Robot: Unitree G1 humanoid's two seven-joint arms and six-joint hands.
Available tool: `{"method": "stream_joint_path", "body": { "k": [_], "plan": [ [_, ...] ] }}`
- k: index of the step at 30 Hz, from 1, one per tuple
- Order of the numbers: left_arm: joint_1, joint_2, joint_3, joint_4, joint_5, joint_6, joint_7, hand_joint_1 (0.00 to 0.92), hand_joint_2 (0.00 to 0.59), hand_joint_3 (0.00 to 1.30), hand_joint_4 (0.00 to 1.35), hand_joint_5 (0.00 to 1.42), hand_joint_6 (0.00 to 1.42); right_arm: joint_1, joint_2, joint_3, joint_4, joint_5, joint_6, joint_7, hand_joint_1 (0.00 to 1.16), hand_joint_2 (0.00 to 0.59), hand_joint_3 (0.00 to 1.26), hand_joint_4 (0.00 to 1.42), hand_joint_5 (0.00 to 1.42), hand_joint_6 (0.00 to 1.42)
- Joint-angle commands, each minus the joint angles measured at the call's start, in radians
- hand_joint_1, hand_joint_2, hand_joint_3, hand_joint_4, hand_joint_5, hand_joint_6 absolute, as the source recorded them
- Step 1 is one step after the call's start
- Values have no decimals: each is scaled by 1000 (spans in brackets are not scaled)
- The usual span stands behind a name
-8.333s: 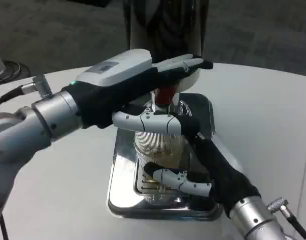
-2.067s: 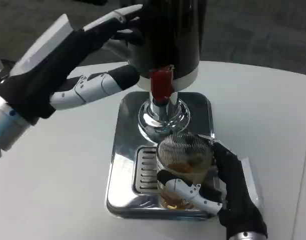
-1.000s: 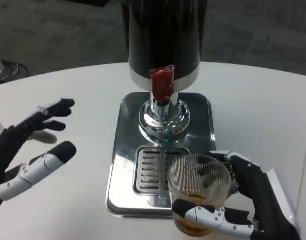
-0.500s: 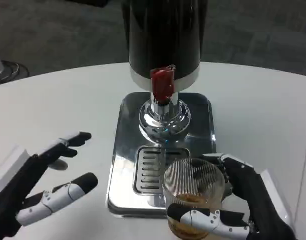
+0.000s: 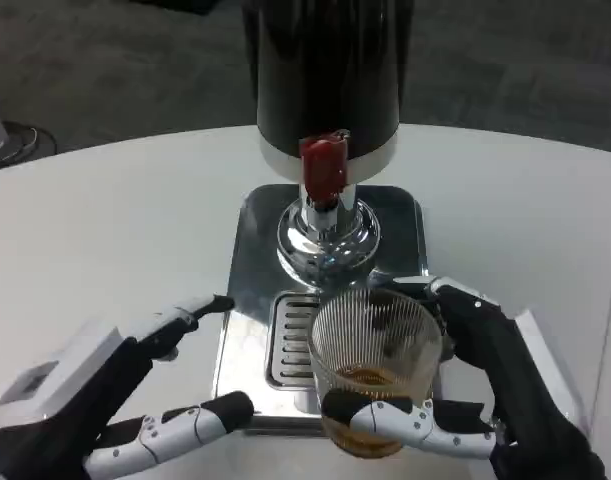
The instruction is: Grasp the cup under the faucet to collect the drink, then remove the cup.
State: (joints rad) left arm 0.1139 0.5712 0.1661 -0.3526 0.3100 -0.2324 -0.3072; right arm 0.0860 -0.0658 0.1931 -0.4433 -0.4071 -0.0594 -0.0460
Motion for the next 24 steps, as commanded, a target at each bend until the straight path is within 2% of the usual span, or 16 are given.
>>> {"method": "stream_joint_path", "body": {
  "k": [1,10,24],
  "plan": [
    [24,15,-11,-24,35,-4,-7,0,107,162,84,141,277,-20,-16,-5,-46,10,-26,19,1045,133,1018,1129,1147,801],
    [61,28,-20,-69,89,9,-21,0,106,128,12,71,218,-23,-27,-8,-56,20,-40,32,1046,133,1018,1129,1147,811],
    [96,29,-20,-114,133,5,-28,0,104,98,0,14,189,-8,-58,-12,-83,40,-64,58,1046,133,1018,1129,1147,813]
  ]
}}
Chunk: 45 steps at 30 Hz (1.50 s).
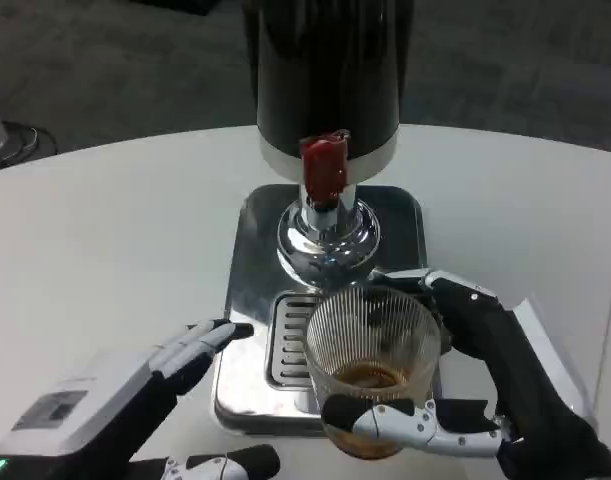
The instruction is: Grasp the cup under the faucet to collect the drink, then remove the cup.
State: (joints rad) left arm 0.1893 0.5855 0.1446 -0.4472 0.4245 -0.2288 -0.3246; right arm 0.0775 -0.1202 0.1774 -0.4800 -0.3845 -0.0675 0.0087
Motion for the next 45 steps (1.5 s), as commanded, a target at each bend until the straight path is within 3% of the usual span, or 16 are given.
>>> {"method": "stream_joint_path", "body": {
  "k": [1,17,32,45],
  "plan": [
    [23,15,2,-22,22,1,-11,0,104,98,0,14,189,5,-2,4,-51,24,-52,6,1046,133,1018,1129,1147,813],
    [92,30,11,-110,115,-8,-12,0,101,45,0,0,111,61,-16,16,-117,34,-48,38,1046,133,1018,1129,1147,823],
    [113,17,2,-147,131,14,-23,0,100,27,0,0,92,107,-17,13,-165,34,-35,53,1046,133,1018,1129,1147,825],
    [100,19,6,-134,127,22,-20,0,100,27,0,0,91,97,-15,9,-155,30,-32,53,1046,133,1018,1129,1147,822]
  ]
}}
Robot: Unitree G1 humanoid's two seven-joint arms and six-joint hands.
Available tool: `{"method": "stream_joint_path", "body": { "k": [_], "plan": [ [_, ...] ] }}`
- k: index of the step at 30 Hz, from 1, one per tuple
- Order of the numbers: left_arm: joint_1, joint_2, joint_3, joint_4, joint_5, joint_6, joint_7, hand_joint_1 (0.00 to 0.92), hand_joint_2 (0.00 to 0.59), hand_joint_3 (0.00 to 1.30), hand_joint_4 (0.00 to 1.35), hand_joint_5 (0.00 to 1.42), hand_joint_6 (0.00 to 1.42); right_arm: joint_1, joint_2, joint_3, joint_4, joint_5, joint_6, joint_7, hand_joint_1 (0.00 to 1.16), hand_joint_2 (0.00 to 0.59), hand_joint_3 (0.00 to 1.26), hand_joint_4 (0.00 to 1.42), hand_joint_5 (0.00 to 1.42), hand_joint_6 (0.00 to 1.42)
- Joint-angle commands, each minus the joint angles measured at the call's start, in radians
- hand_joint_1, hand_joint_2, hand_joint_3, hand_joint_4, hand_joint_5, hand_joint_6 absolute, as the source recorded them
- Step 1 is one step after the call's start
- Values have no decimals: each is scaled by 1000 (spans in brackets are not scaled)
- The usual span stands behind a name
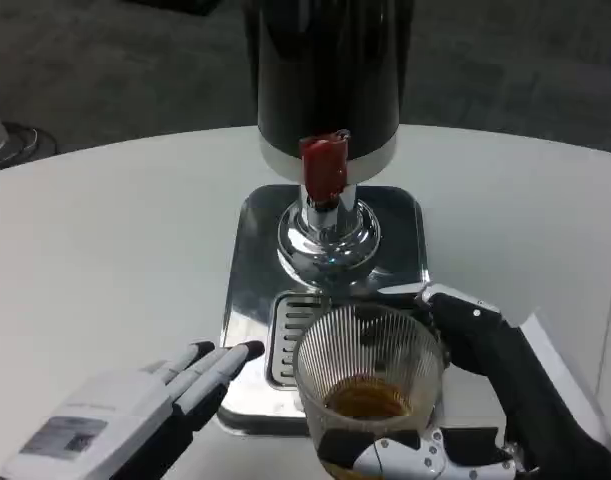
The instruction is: Grasp the cup under the faucet to collect the drink, then remove the cup.
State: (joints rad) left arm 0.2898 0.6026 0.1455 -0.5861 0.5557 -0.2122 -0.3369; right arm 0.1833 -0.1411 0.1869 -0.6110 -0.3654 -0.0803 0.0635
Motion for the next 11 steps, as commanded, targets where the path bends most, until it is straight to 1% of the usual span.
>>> {"method": "stream_joint_path", "body": {
  "k": [1,11],
  "plan": [
    [-3,2,4,7,-5,7,-9,0,100,27,0,0,91,-10,6,-1,-23,11,-20,-2,1046,133,1018,1129,1147,823],
    [-24,9,4,22,-12,7,-17,0,100,27,0,0,91,-20,4,-8,-19,12,-20,-1,1047,133,1018,1115,1147,820]
  ]
}}
